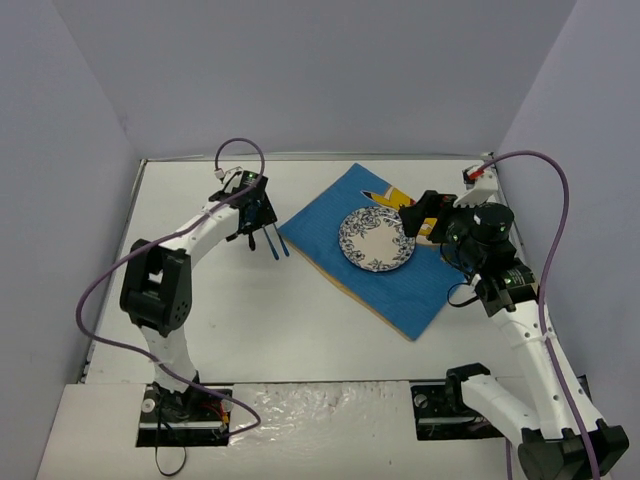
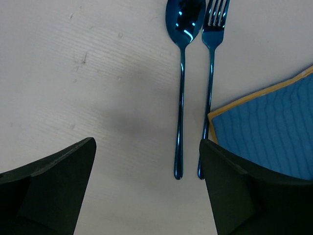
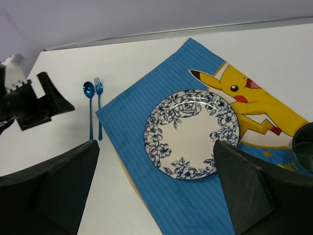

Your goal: Set the dinner table for one person

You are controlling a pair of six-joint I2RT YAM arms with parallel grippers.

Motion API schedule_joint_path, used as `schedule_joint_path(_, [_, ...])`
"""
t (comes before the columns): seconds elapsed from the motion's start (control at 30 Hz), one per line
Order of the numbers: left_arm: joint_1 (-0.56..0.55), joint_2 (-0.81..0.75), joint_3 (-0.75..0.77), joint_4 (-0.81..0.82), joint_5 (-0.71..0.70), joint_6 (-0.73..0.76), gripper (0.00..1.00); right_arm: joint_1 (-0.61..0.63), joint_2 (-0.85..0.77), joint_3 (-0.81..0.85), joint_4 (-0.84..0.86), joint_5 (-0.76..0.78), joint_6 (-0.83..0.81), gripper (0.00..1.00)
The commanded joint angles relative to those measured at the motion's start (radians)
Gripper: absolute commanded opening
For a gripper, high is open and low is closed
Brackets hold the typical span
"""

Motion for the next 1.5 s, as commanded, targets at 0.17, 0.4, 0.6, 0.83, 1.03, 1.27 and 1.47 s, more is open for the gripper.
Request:
schedule_joint_path(0.17, [-0.045, 0.146, 0.222, 0.051, -0.061, -0.041, 0.66, 0.024, -0.034, -0.074, 0.091, -0.061, -0.003, 1.00])
schedule_joint_path(0.4, [-0.064, 0.261, 0.343, 0.019, -0.071, -0.043, 0.48, 0.026, -0.038, -0.102, 0.092, -0.066, -0.014, 1.00])
schedule_joint_path(0.6, [-0.063, 0.328, 0.410, -0.017, -0.061, -0.040, 0.40, 0.026, -0.039, -0.116, 0.091, -0.068, -0.020, 1.00])
schedule_joint_path(0.83, [-0.056, 0.359, 0.423, -0.025, -0.066, -0.038, 0.37, 0.026, -0.043, -0.131, 0.093, -0.069, -0.024, 1.00])
schedule_joint_path(1.03, [-0.050, 0.387, 0.412, -0.018, -0.038, -0.043, 0.31, 0.026, -0.041, -0.139, 0.093, -0.069, -0.022, 1.00])
schedule_joint_path(1.27, [-0.048, 0.396, 0.366, -0.006, -0.036, -0.060, 0.26, 0.028, -0.046, -0.146, 0.093, -0.073, -0.019, 1.00])
schedule_joint_path(1.47, [-0.047, 0.401, 0.339, -0.004, -0.035, -0.064, 0.11, 0.026, -0.051, -0.149, 0.093, -0.073, -0.019, 1.00])
